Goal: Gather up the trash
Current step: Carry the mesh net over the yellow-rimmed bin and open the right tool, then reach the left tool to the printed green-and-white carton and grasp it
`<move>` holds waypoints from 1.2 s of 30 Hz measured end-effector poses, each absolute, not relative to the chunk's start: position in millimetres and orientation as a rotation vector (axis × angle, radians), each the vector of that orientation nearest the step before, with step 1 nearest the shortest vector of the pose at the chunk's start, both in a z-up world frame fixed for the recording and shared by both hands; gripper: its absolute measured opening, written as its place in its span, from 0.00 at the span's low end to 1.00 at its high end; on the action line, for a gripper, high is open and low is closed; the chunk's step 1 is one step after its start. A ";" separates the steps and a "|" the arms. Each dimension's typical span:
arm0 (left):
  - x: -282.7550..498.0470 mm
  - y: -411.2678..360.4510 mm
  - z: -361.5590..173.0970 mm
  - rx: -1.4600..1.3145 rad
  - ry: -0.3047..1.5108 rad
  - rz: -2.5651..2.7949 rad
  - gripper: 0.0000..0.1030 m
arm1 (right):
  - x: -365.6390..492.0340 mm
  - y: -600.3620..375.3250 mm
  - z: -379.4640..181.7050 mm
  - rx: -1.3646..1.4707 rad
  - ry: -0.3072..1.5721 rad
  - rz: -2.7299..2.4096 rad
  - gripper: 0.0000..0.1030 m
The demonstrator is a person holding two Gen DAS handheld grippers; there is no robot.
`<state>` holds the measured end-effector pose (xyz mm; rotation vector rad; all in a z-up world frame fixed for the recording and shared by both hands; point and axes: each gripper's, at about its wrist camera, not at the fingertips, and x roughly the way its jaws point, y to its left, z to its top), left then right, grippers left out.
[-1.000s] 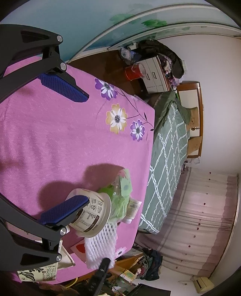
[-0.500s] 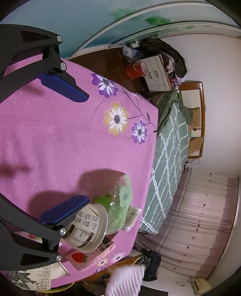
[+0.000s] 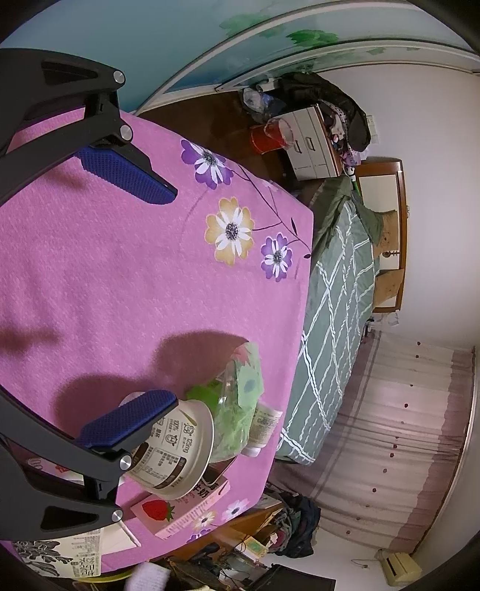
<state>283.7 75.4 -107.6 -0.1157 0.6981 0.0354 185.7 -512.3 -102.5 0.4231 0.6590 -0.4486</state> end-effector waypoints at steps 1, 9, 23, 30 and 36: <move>283.7 75.2 -107.3 -0.115 0.697 0.035 0.96 | 184.2 -520.0 -111.0 0.438 0.682 -0.460 0.18; 282.2 76.2 -105.2 -0.120 0.682 0.038 0.96 | 184.2 -525.7 -128.2 0.334 0.677 -0.696 0.53; 253.7 63.8 -83.9 -0.091 0.655 0.047 0.96 | 262.7 -399.7 -107.0 0.139 0.535 -0.412 0.61; 191.1 28.7 -60.6 -0.107 0.650 -0.007 0.97 | 270.8 -407.1 -107.8 0.178 0.538 -0.397 0.62; 139.6 -14.2 -52.9 -0.062 0.670 -0.054 0.97 | 272.0 -412.1 -107.5 0.177 0.526 -0.371 0.66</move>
